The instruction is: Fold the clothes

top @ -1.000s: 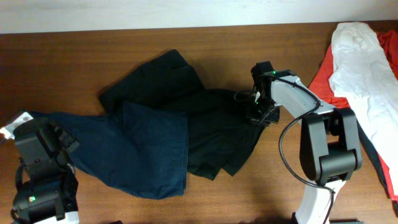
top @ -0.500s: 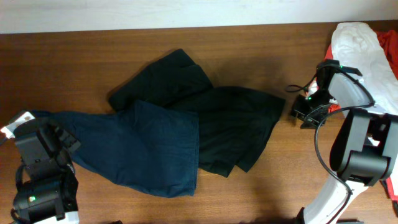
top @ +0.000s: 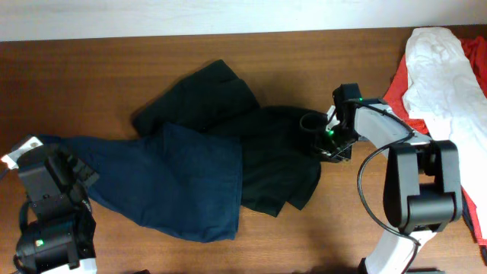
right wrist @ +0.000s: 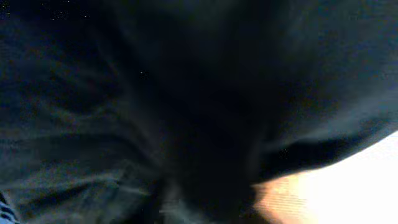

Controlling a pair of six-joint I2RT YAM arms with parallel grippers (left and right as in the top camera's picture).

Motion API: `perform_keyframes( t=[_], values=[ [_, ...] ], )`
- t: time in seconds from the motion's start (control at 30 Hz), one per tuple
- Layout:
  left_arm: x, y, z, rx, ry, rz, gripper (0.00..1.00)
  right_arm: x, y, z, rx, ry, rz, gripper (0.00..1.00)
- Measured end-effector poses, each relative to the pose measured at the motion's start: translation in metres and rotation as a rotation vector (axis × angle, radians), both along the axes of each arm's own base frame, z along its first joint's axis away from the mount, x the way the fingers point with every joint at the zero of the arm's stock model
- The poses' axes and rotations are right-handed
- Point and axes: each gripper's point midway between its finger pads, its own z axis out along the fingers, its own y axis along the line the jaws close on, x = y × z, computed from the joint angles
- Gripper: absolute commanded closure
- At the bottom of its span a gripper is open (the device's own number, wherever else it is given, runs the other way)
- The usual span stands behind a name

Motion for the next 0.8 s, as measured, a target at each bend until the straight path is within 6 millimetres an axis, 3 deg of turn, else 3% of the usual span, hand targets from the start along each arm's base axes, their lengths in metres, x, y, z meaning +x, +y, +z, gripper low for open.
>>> perform_keyframes(
  t=[0.1,0.13,0.17,0.23,0.3,0.33,0.4,0.43,0.5,0.53,0.6,0.67,0.73,0.8],
  values=[
    [0.0,0.0,0.0,-0.001,0.001,-0.001,0.94,0.004,-0.003,0.003,0.001,0.017,-0.025,0.96],
    [0.0,-0.001,0.0,-0.003,0.0,-0.004,0.94,0.007,-0.009,0.01,-0.004,0.035,-0.042,0.96],
    [0.001,-0.001,-0.001,-0.006,0.0,-0.007,0.94,0.025,-0.03,0.032,-0.019,0.023,-0.093,0.96],
    [0.001,-0.003,-0.002,-0.013,0.004,-0.014,0.94,0.073,-0.097,0.096,-0.068,-0.101,-0.236,0.96],
    [0.001,-0.004,-0.004,-0.021,0.012,-0.02,0.94,0.081,-0.145,0.14,-0.104,-0.144,-0.331,0.96],
    [0.0,-0.005,-0.006,-0.028,0.02,-0.024,0.94,0.086,-0.194,0.186,-0.157,-0.246,-0.426,0.96],
    [0.002,-0.006,-0.014,-0.042,0.047,-0.027,0.94,0.072,-0.26,0.238,-0.241,-0.346,-0.568,0.95],
    [0.005,-0.005,-0.019,-0.049,0.065,-0.028,0.94,0.056,-0.292,0.257,-0.282,-0.377,-0.646,0.77],
    [0.009,-0.005,-0.027,-0.062,0.093,-0.031,0.94,0.028,-0.337,0.272,-0.326,-0.389,-0.761,0.08],
    [0.012,-0.005,-0.033,-0.073,0.112,-0.036,0.94,0.008,-0.36,0.273,-0.347,-0.377,-0.827,0.06],
    [0.016,-0.006,-0.038,-0.089,0.126,-0.045,0.94,-0.019,-0.383,0.27,-0.363,-0.338,-0.904,0.01],
    [0.019,-0.007,-0.044,-0.1,0.142,-0.05,0.94,-0.034,-0.388,0.268,-0.329,-0.31,-0.955,0.01],
    [0.02,-0.006,-0.047,-0.105,0.15,-0.051,0.94,-0.038,-0.382,0.266,-0.285,-0.293,-0.966,0.01],
    [0.021,-0.006,-0.047,-0.106,0.152,-0.051,0.94,-0.034,-0.362,0.264,-0.227,-0.273,-0.9,0.01]
  ],
)
